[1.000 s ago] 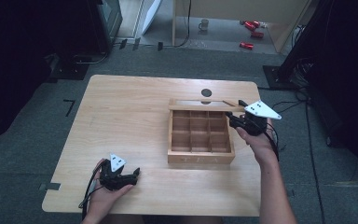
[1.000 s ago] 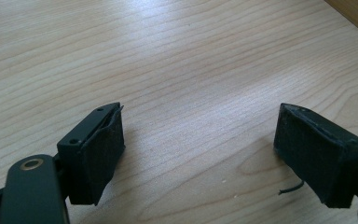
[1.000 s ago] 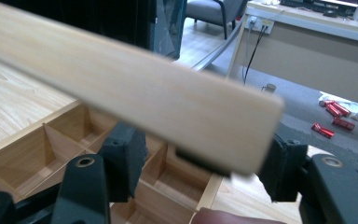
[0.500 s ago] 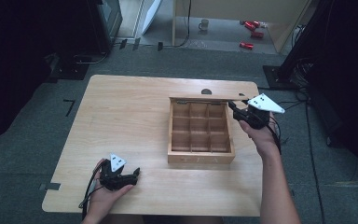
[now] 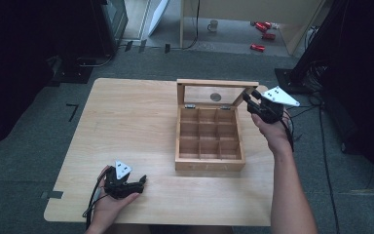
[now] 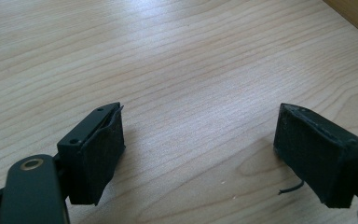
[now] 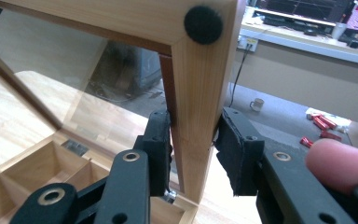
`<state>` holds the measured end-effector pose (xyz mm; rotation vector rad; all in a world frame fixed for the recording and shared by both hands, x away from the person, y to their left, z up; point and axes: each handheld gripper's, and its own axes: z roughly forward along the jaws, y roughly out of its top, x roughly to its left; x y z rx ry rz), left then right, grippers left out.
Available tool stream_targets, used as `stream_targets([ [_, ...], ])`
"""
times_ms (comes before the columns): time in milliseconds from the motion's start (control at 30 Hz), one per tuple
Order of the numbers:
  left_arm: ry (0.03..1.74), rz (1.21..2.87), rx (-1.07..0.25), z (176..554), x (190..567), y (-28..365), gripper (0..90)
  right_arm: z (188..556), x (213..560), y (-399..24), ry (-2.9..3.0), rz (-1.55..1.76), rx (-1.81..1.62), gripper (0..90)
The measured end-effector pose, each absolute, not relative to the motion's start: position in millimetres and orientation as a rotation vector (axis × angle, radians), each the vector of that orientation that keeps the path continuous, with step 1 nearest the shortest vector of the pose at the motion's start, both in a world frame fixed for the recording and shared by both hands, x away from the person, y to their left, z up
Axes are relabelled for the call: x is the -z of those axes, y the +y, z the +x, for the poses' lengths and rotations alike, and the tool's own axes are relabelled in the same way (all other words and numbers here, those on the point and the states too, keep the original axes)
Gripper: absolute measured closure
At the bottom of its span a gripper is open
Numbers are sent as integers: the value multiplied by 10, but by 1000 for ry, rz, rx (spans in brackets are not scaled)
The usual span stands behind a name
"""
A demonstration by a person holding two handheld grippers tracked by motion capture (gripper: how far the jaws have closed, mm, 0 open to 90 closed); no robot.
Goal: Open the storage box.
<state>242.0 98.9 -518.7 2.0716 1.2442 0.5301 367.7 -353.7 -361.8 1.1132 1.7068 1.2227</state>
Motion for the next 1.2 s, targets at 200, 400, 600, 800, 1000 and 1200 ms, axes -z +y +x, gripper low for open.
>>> stream_targets([
  [200,1245,2072,-529,2419,5187,989,166,3838,3541,-3525,1691,1188,-1231,666],
  [400,1244,2072,-527,2418,5186,988,166,4026,3468,-3501,1674,1264,-1221,667],
  [600,1242,2075,-528,2419,5186,989,166,4230,3408,-3459,1651,1350,-1197,669],
  [800,1239,2076,-527,2419,5187,987,160,4431,3387,-3422,1624,1415,-1169,672],
  [1000,1228,2086,-523,2421,5188,983,141,4593,3395,-3381,1594,1466,-1143,677],
  [1200,1228,2084,-523,2421,5189,983,141,4724,3407,-3327,1568,1508,-1100,680],
])
